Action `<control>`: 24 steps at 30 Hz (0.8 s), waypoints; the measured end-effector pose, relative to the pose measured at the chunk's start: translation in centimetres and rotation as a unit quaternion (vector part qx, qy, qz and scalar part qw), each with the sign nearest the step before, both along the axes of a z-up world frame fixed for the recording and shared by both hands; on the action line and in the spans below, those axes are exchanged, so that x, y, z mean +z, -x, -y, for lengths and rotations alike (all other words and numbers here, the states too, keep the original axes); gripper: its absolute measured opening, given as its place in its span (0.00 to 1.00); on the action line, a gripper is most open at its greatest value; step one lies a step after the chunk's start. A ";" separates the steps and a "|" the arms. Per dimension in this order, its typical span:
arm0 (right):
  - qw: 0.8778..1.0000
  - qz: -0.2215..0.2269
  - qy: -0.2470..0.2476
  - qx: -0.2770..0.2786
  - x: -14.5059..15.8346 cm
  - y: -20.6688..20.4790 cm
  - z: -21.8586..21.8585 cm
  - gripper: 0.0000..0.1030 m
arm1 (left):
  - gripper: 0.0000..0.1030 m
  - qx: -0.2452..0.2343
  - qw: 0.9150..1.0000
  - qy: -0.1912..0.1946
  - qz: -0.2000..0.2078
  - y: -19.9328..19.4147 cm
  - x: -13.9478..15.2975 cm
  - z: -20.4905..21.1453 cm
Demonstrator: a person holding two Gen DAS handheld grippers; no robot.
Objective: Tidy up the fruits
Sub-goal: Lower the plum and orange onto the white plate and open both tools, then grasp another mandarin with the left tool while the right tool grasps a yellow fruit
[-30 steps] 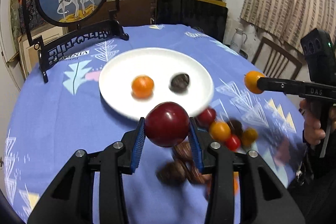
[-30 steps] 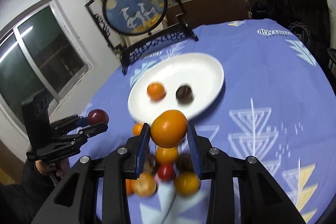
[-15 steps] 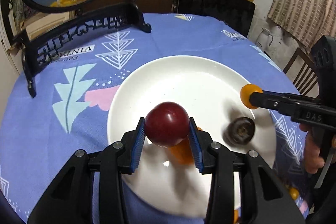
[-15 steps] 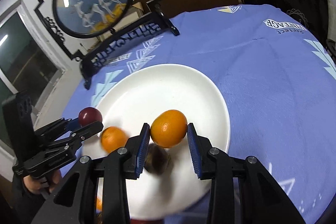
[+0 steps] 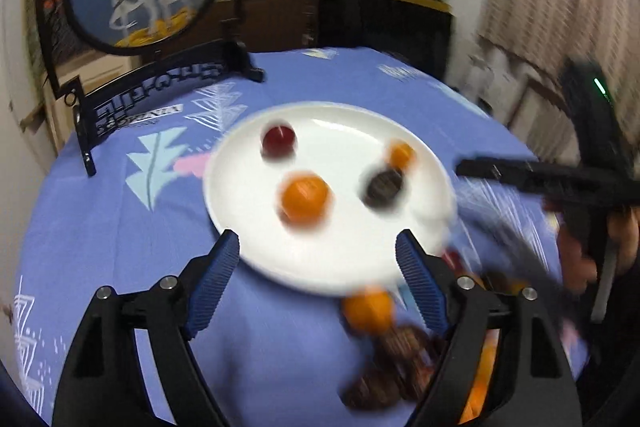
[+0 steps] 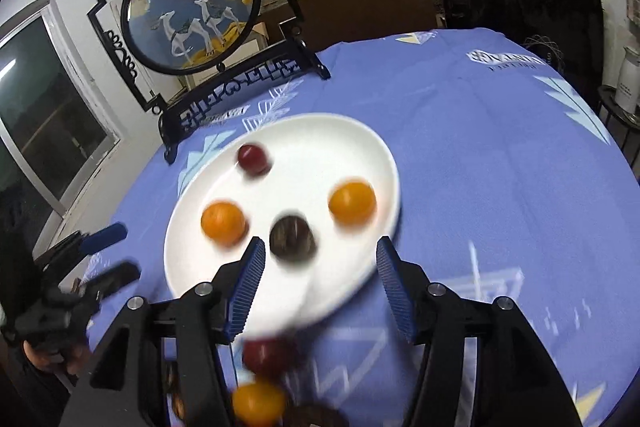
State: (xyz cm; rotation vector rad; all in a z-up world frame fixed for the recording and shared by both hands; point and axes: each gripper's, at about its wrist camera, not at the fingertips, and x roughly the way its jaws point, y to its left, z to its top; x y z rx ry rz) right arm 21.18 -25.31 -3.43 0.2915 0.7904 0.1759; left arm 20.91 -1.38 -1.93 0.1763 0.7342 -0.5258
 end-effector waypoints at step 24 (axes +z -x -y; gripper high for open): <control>0.999 -0.024 0.029 0.028 -2.8 11.9 0.0 0.56 | 0.42 -0.078 0.996 -0.034 -0.033 13.6 -6.2 3.5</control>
